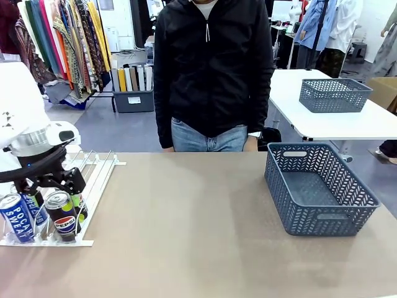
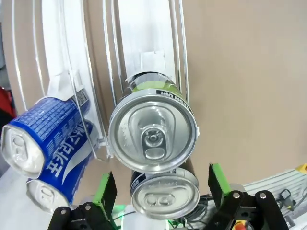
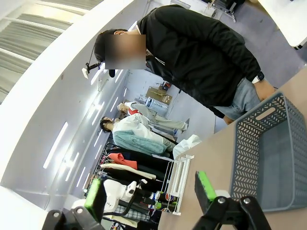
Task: Retrieve and store the cans from the dispenser.
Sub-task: Pick up one can from the Automatic Can Dispenser and place it in the middle of the table.
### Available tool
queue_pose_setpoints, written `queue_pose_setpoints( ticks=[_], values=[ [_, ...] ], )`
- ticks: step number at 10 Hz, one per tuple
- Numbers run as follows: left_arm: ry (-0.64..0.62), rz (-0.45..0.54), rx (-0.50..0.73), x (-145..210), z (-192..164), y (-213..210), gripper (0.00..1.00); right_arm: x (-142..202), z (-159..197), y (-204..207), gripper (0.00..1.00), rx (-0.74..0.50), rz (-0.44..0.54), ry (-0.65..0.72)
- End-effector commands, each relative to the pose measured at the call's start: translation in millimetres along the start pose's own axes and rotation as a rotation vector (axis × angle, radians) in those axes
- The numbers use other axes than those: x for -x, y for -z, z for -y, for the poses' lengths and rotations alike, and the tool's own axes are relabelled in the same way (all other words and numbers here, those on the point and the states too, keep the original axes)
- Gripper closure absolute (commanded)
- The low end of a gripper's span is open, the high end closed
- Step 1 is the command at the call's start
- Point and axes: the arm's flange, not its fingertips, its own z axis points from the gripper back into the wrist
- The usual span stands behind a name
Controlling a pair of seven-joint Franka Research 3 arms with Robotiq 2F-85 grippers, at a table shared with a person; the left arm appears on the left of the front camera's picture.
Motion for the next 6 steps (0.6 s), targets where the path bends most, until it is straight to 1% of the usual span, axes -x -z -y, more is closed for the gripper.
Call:
queue_pose_setpoints(
  ticks=[1,5,6],
  values=[
    [-0.032,0.010,-0.026,-1.8,3.4,5.2,0.00,-2.3,-3.2,1.4,0.00,-0.029,0.018,-0.004],
    [-0.031,-0.009,-0.027,-1.7,5.1,7.9,0.00,-2.3,-3.2,1.4,0.00,-0.029,0.018,-0.004],
    [-0.036,-0.002,-0.035,-3.0,5.0,8.7,0.40,-2.3,-3.2,1.4,0.00,-0.029,0.018,-0.004]
  ],
)
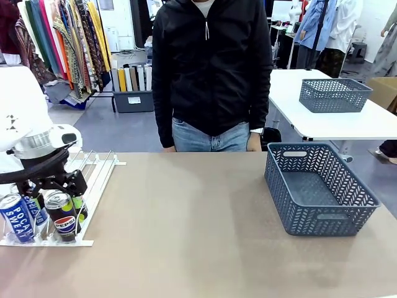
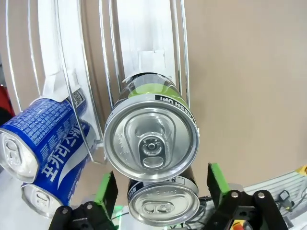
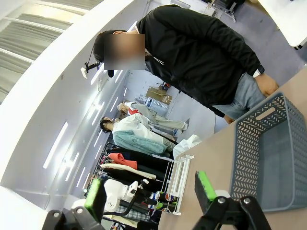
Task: Retrieve and store the cans from the dispenser.
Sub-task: Pick up one can from the Automatic Can Dispenser and place it in the middle of the table.
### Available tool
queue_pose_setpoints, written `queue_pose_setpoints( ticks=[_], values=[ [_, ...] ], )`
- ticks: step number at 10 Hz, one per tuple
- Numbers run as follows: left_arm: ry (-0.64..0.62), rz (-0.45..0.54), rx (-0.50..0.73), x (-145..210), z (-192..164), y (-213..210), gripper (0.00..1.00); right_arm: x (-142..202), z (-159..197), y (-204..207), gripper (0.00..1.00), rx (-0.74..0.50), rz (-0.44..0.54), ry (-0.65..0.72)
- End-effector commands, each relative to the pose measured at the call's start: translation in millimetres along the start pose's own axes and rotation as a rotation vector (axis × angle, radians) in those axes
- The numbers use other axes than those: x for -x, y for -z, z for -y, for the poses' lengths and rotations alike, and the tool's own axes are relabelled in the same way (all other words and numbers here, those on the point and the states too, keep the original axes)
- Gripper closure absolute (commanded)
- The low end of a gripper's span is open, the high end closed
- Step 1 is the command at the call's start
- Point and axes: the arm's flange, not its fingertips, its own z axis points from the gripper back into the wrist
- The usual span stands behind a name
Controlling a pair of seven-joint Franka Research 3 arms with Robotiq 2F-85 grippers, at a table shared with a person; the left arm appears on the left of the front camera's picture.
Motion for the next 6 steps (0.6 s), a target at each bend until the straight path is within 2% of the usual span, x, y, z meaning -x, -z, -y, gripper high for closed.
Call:
queue_pose_setpoints(
  ticks=[1,6],
  values=[
    [-0.017,0.013,-0.037,-1.7,4.4,3.7,1.00,-2.3,-3.3,1.4,0.00,-0.029,0.018,-0.004],
    [-0.011,0.005,-0.047,-3.7,4.6,6.1,1.00,-2.3,-3.3,1.4,0.00,-0.029,0.018,-0.004]
  ],
)
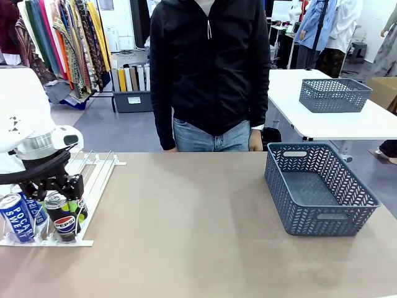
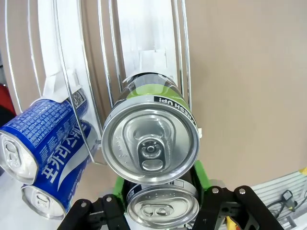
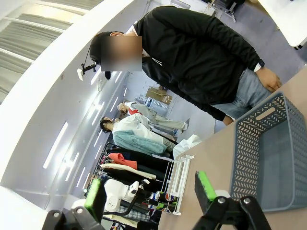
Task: Retrieve and store the cans from the dispenser.
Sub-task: Pick up one can from the Automatic Can Dispenser and place it in the middle of the table.
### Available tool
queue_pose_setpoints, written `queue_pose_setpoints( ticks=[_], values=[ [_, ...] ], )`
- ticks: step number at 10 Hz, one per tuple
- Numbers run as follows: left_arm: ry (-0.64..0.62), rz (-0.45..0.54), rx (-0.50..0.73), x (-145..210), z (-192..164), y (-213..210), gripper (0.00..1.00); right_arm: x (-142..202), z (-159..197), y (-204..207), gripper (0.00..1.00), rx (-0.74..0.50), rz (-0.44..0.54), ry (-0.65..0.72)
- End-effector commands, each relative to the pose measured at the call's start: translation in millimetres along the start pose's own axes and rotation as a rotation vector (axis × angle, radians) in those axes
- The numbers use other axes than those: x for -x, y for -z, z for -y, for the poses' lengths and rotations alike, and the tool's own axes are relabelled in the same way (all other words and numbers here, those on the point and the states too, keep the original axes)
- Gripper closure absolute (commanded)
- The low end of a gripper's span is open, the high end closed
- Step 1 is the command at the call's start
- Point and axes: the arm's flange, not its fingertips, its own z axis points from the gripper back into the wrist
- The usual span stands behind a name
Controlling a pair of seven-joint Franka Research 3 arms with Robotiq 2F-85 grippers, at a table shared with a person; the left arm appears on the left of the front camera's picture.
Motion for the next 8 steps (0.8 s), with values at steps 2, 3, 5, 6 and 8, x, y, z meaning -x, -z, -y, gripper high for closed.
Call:
queue_pose_setpoints(
  ticks=[2,3,5,6,8],
  values=[
    [-0.018,0.020,-0.022,-1,3,-1,1.00,-2,-3,1,0.00,-0.029,0.018,-0.004],
    [-0.011,0.075,-0.029,8,7,-19,1.00,-2,-3,1,0.00,-0.029,0.018,-0.004],
    [0.008,0.158,-0.018,31,16,-81,1.00,-2,-3,1,0.00,-0.029,0.018,-0.004],
    [0.023,0.193,0.023,44,19,-118,1.00,-2,-3,1,0.00,-0.029,0.018,-0.004],
    [-0.014,0.218,-0.025,69,22,-187,1.00,-2,-3,1,0.00,-0.029,0.018,-0.004]
  ],
)
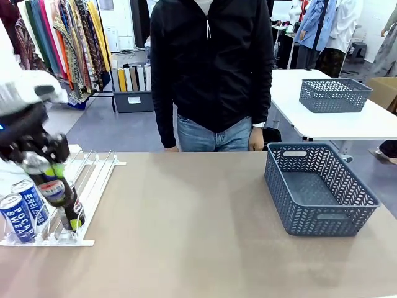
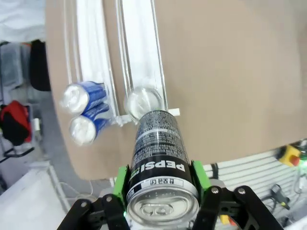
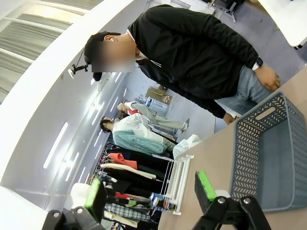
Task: Retrieve and store the cans from the dispenser.
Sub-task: Pick up one can from the Automatic Can Dispenser and place it in the middle of the table.
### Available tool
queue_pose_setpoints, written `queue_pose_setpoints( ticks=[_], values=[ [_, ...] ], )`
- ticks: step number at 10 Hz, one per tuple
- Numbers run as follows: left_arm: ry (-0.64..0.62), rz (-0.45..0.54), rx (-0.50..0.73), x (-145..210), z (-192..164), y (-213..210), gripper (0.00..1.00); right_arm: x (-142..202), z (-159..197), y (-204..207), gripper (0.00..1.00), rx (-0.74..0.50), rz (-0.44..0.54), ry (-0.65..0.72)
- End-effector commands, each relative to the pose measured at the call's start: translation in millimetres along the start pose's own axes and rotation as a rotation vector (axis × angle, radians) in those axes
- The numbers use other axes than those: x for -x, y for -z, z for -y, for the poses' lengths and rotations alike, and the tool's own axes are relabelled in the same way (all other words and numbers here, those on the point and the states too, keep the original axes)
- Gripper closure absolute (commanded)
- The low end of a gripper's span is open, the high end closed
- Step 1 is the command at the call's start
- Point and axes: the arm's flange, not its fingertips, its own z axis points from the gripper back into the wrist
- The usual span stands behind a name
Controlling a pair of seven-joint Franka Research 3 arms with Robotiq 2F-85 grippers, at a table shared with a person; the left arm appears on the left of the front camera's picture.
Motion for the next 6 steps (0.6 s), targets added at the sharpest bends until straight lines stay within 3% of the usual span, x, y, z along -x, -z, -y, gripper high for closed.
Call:
queue_pose_setpoints(
  ticks=[1,3,6],
  values=[
    [-0.040,0.045,-0.048,0,6,-55,1.00,-2,-4,1,0.00,-0.029,0.019,-0.005],
    [-0.061,0.122,-0.005,4,1,-82,1.00,-2,-4,1,0.00,-0.029,0.019,-0.005],
    [-0.027,0.099,-0.006,12,5,-87,1.00,-2,-4,1,0.00,-0.029,0.019,-0.005]
  ],
)
